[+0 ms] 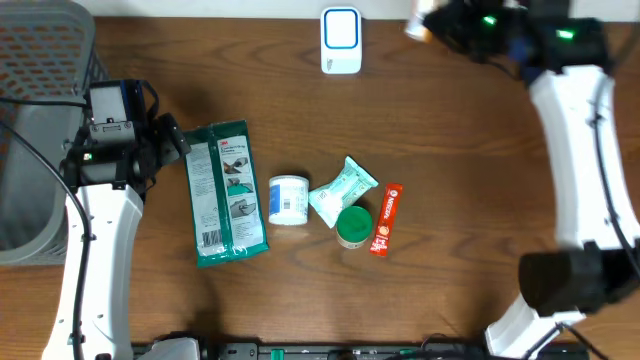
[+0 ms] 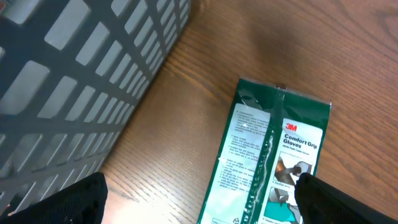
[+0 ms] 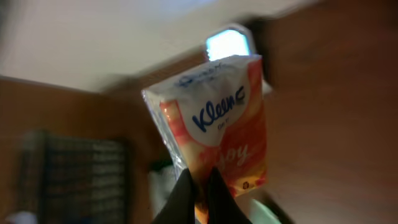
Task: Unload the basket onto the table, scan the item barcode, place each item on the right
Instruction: 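Carry the Kleenex pack to the right table edge and release it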
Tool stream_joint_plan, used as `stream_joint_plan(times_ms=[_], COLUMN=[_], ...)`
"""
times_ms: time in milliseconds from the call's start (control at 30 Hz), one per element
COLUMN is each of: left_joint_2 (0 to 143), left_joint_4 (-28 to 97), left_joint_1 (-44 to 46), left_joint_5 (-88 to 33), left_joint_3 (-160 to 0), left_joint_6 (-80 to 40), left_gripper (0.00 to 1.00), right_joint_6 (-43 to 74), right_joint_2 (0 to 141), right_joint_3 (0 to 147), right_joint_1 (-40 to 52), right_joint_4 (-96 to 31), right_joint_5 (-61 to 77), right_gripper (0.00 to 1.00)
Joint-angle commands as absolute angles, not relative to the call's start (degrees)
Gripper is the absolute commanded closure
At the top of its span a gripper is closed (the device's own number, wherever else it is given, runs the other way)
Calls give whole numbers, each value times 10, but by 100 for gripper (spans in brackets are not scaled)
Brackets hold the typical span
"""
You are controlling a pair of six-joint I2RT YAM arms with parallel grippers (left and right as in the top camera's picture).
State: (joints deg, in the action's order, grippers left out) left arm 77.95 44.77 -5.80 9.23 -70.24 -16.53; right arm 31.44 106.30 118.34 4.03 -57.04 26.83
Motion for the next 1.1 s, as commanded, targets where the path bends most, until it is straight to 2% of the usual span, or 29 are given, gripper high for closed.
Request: stream_joint_plan(times_ms=[0, 233, 433, 567, 867, 1067], left_joint_2=[778, 778, 778, 778, 778, 778], left_joint_4=[449, 449, 449, 449, 449, 449], left_joint_1=[-60, -60, -60, -60, -60, -60], left_joint_5=[99, 99, 99, 99, 99, 99], left_joint_3=[-715, -715, -715, -715, -715, -715], left_joint_6=[-166, -166, -166, -166, -166, -166], left_gripper=[4, 4, 4, 4, 4, 4], right_joint_6=[182, 147, 184, 175, 6, 4], right_joint_2=[1058, 1057, 1057, 1057, 1057, 1057], right_joint_3=[1178, 1160, 1073, 984, 773, 724], right_joint_1=[17, -29, -75, -104, -140, -160], right_joint_4=[-649, -846, -881, -818, -532, -488], right_joint_5=[164, -43, -191, -227, -255, -282], right_gripper=[99, 99, 99, 99, 99, 99])
